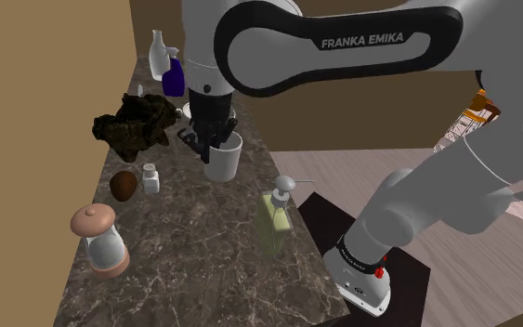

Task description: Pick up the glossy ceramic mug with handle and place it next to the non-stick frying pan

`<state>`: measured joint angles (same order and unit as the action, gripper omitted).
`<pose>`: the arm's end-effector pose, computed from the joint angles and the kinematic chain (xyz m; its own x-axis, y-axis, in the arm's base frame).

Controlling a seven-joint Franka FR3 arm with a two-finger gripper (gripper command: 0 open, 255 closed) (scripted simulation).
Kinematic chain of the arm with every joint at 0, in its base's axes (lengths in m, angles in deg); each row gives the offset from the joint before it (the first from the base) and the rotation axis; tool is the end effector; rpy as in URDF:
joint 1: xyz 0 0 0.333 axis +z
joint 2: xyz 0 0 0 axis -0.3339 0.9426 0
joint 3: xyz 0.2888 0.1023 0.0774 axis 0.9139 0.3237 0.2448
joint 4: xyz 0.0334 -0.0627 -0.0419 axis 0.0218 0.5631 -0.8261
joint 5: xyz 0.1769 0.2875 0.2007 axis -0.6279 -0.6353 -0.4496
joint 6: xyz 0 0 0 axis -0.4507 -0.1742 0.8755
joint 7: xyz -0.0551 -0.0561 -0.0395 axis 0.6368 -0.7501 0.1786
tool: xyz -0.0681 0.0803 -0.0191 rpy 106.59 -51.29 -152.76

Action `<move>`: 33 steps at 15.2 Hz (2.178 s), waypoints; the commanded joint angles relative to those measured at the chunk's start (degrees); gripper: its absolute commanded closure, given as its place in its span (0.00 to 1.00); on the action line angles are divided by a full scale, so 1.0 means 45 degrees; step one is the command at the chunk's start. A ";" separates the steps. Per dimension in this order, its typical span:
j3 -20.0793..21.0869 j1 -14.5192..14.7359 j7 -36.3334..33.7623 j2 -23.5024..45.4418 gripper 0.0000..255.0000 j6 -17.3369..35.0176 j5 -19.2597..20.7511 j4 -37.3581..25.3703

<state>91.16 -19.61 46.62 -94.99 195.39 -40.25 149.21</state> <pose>0.3800 0.2804 0.5232 0.9973 -0.0617 0.0390 -0.0638 -0.9963 0.0576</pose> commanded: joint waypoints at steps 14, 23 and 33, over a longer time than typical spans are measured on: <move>-0.2525 -0.1965 0.3822 0.2101 1.00 0.0419 0.1505 -0.1504; -0.3405 -0.2828 0.5309 0.4026 1.00 0.0467 0.2207 -0.3348; -0.3395 -0.2819 0.5140 0.4314 1.00 0.2130 0.2343 -0.1954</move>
<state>75.89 -32.29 69.84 -75.84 204.05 -29.83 139.78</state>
